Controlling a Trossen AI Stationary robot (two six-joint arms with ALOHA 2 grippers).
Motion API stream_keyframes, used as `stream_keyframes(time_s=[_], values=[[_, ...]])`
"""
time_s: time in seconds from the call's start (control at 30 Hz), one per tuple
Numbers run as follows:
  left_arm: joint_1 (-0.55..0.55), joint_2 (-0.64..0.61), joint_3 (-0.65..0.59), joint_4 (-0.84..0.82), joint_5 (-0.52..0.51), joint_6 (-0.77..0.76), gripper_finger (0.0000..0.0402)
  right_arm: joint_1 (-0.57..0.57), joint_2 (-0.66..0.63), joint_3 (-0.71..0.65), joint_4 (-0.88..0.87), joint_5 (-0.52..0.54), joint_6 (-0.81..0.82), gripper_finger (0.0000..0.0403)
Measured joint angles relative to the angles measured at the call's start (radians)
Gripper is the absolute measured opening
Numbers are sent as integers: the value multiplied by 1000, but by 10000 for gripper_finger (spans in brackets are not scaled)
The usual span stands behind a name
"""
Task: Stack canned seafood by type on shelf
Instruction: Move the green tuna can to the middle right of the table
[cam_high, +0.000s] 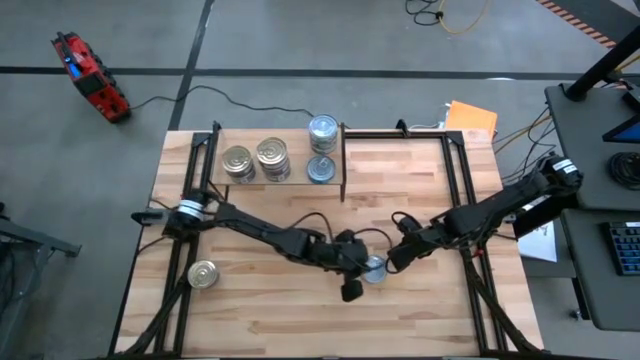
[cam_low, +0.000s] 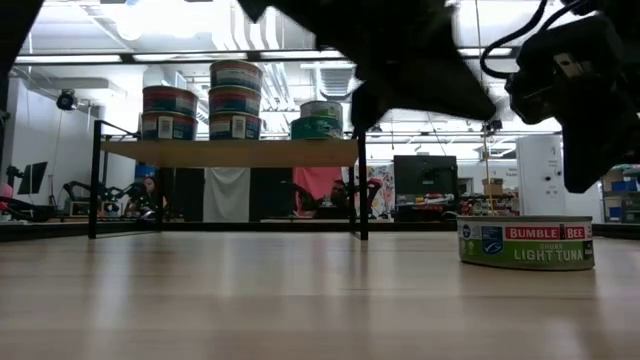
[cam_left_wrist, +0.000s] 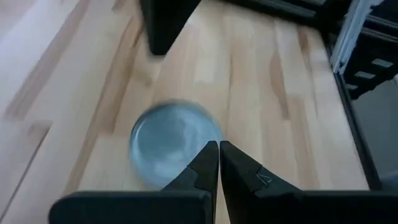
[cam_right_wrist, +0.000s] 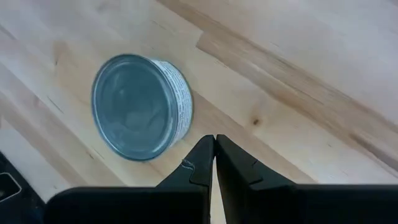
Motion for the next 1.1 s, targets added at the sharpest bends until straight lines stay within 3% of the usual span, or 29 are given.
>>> stream_keyframes(time_s=[0.27,0.53,0.7,0.9,1.1], values=[[0,117,172,-87,4,130,0,0,17,-1,73,-1,3,9],[5,118,151,-102,7,150,0,12,13,-13,93,-7,44,9],[5,123,149,-95,6,145,0,16,16,-71,234,5,54,9],[19,110,144,-232,10,207,0,18,17,-140,369,31,84,15],[36,111,152,-191,129,245,0,18,17,-142,377,38,87,44]])
